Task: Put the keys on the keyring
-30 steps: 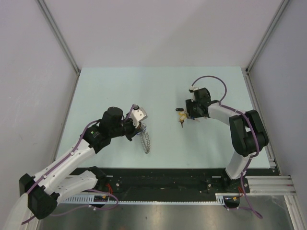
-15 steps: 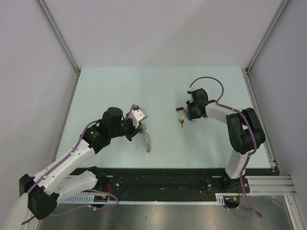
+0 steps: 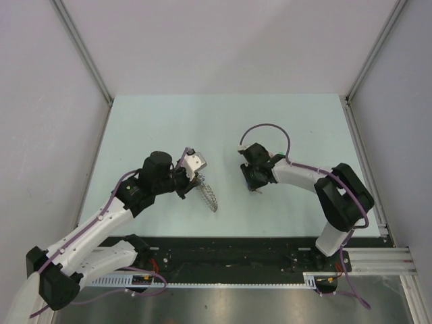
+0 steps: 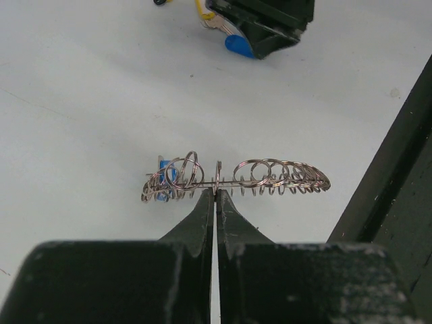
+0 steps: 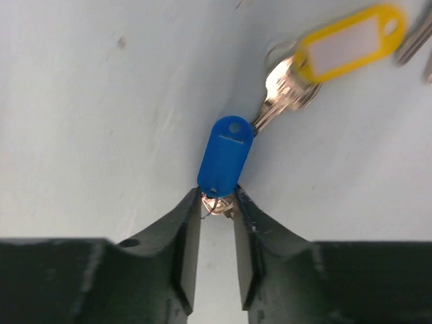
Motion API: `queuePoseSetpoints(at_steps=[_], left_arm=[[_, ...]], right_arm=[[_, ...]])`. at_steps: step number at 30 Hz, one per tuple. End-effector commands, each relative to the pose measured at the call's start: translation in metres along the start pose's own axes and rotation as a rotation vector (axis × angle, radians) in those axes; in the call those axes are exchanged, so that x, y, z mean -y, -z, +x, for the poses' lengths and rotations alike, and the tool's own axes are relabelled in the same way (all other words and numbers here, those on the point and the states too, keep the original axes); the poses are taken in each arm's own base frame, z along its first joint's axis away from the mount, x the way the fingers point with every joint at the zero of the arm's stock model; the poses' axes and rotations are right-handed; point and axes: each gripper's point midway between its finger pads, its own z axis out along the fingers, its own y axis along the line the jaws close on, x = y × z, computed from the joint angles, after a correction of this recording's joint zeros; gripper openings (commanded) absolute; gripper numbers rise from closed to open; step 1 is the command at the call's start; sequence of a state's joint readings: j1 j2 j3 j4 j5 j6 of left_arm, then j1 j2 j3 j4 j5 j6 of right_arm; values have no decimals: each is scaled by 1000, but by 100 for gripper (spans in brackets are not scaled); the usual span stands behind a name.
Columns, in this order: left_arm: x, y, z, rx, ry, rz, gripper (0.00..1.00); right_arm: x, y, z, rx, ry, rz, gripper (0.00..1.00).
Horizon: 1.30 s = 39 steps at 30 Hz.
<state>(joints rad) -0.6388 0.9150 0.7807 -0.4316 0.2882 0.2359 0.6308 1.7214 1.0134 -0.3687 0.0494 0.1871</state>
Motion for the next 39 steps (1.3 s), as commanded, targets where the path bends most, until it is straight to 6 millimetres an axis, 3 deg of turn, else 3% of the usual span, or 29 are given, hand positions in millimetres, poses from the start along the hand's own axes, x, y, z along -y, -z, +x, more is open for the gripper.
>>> queuePoseSetpoints(at_steps=[1, 3, 7, 15, 20, 25, 32, 39], left_arm=[[-2, 7, -19, 76, -12, -11, 0], [-1, 7, -19, 78, -13, -10, 0], [-3, 8, -19, 78, -12, -22, 0], [-5, 9, -20, 83, -8, -35, 0], [-5, 9, -20, 83, -7, -35, 0], [-5, 10, -20, 85, -9, -39, 0], [-5, 10, -20, 86, -9, -39, 0], [-6, 10, -20, 85, -9, -42, 0]], right_arm=[[1, 30, 4, 18, -6, 50, 36], [-3, 47, -10, 87, -33, 31, 42], [-8, 62, -18, 141, -79, -9, 41], [-30, 45, -3, 158, -281, -119, 31], [-22, 30, 2, 148, -339, -59, 31], [-20, 34, 2, 150, -256, -72, 32], [14, 41, 0, 121, -252, -118, 45], [13, 26, 17, 27, -259, -180, 46]])
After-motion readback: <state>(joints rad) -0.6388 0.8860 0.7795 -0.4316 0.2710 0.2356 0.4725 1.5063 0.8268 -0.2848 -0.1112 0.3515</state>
